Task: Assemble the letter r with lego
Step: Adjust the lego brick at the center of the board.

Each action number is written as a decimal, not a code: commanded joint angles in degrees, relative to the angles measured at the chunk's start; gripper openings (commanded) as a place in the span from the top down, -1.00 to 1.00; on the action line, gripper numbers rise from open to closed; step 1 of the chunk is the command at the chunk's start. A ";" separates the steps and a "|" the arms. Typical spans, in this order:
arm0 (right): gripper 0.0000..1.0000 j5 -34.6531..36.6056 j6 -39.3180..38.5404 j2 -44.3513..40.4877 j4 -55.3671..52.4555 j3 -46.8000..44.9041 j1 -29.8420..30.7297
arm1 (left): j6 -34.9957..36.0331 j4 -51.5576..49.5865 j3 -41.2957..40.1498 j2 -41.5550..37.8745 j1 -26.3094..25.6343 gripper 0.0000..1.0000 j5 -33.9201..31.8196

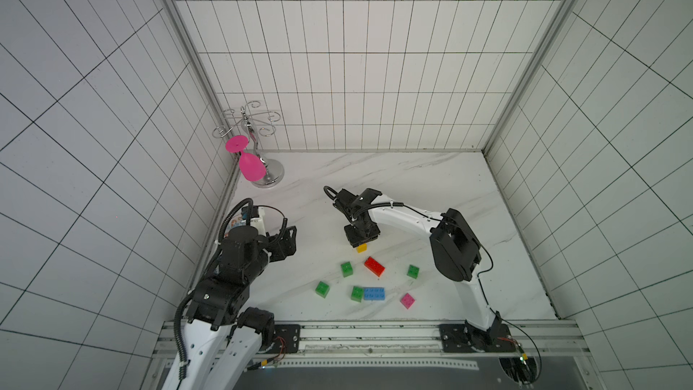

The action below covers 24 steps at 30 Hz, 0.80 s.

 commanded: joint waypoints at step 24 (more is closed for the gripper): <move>1.00 3.90 4.59 -1.88 -7.93 2.28 -0.03 | 0.84 0.38 0.45 0.37 0.09 -0.80 -0.18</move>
